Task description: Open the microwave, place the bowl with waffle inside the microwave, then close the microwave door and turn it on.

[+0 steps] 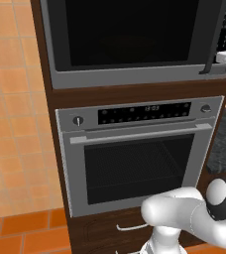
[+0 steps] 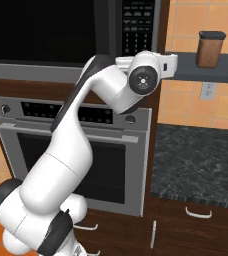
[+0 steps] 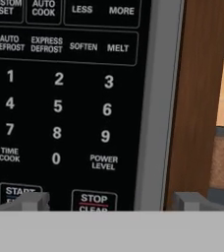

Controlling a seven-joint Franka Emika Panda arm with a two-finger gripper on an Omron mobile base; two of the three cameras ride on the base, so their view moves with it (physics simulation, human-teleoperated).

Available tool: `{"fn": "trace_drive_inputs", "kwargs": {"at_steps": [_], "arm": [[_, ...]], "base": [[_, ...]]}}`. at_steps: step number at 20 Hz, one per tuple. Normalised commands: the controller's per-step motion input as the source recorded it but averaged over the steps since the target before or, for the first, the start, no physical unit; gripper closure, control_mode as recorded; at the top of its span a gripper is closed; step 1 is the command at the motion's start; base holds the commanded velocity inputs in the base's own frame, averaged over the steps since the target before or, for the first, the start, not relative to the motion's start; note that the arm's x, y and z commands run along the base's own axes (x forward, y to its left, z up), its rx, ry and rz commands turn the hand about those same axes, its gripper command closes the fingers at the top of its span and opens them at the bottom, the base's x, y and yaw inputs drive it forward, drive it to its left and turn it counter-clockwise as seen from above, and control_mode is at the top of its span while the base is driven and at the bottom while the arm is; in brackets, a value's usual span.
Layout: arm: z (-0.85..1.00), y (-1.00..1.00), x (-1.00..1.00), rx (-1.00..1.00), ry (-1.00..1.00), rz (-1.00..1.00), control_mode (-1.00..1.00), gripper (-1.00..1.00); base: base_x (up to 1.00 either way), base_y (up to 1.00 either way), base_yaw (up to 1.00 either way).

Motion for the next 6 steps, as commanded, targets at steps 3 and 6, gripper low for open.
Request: {"fn": "trace_drive_inputs", "kwargs": {"at_steps": [3,6], "arm": [[0.00,0.00,-0.33,0.00,0.00,0.00,-1.00,-1.00],[0.00,0.00,-0.62,0.00,0.00,0.00,-1.00,-1.00]], "base": [[0.00,0.00,0.00],[0.00,0.00,0.00]]}}
